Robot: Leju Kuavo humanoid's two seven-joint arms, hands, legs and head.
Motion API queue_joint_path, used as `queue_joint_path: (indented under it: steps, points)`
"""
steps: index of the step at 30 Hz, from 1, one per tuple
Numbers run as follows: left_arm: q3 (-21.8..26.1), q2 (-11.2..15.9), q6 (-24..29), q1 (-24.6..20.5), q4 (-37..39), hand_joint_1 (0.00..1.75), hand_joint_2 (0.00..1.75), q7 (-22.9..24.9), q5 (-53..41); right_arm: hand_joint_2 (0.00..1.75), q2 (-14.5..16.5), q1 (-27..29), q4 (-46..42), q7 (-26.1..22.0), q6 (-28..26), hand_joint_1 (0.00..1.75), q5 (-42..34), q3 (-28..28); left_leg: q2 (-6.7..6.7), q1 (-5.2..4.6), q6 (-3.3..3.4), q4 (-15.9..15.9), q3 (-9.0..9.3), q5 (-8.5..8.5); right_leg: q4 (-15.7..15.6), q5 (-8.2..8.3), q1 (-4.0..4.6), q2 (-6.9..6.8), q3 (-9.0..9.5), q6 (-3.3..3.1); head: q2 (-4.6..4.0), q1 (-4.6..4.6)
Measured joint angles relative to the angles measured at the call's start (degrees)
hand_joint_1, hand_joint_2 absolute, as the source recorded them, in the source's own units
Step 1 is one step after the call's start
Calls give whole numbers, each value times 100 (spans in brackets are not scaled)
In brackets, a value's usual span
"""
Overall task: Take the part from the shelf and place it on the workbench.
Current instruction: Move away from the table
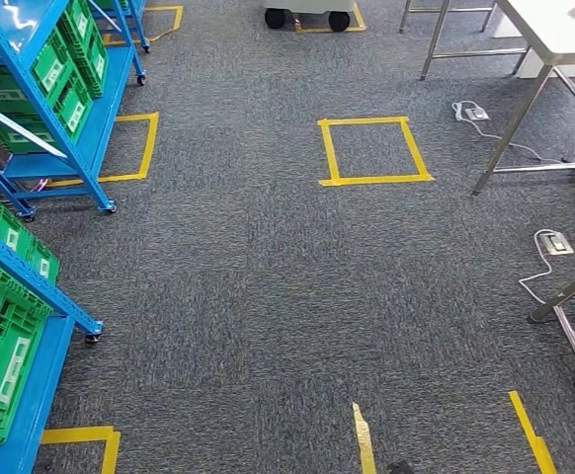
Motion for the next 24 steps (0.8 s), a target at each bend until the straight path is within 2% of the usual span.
queue_joint_path:
  steps: [24]
  points:
    - [0, 0, -1, 0, 1, 0, 0, -1, -1, 0, 0, 0, 0, 0, 0, 0, 7, 0, 0, 10, -1, -1, 15, 0, 0, -5, 9, 0, 14, 3, 0, 0]
